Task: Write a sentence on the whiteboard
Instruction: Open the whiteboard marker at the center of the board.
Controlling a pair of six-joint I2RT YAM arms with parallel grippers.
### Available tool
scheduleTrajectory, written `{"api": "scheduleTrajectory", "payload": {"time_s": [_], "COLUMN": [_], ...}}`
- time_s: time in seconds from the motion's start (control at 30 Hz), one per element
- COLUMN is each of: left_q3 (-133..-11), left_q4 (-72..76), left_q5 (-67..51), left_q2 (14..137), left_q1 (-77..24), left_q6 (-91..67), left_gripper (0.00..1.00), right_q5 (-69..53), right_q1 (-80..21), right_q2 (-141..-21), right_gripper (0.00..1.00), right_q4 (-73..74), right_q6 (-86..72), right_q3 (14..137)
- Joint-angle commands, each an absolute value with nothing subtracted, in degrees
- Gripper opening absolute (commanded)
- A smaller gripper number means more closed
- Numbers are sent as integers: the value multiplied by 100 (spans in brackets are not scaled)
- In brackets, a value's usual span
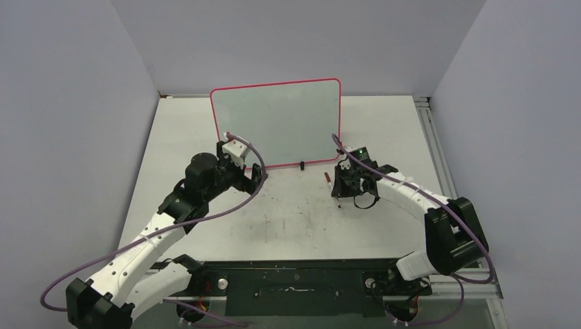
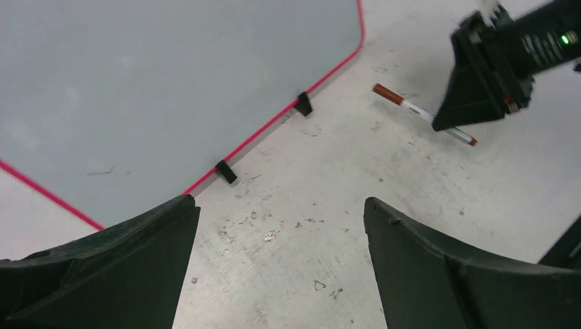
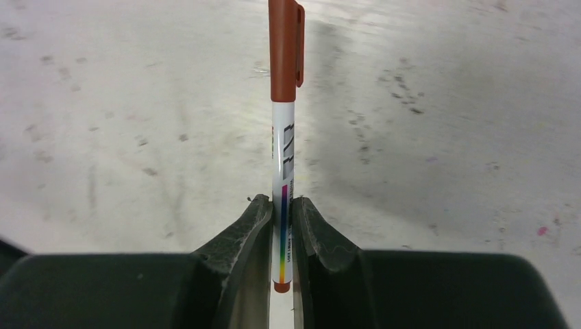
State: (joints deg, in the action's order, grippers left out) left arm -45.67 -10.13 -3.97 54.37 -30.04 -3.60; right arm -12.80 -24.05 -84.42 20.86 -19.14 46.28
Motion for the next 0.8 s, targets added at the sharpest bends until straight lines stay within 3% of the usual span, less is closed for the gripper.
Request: {"api": "scheduleTrajectory", "payload": {"time_s": [0.0, 0.13, 0.27, 0.47, 0.77], "left_q3": [-4062, -3833, -3790, -3743, -3818], "left_q4": [-143, -533, -1038, -1309, -1713], "left_q5": [-1870, -1741, -886, -246, -177], "left_q2": [4826, 4554, 4599, 4851, 5210], "left_q1": [-3364, -3937, -4987, -5930, -6444], "left_q6": [782, 1292, 1712, 1973, 2126], "left_gripper": [89, 86, 83, 80, 78], "right_q5": [-3110, -4190, -5172, -5618, -5715], "right_q1": [-2557, -2840, -3277, -3706, -4096], "right_q2": [-7841, -7613, -7578, -7706, -7786], "right_gripper": [5, 5, 5, 5, 5], "right_q4": [2638, 3094, 3228, 3614, 3764], "right_q6": [-1767, -1668, -1608, -1289, -1190], "right_q3": [5155, 5387, 5436, 5473, 5616]}}
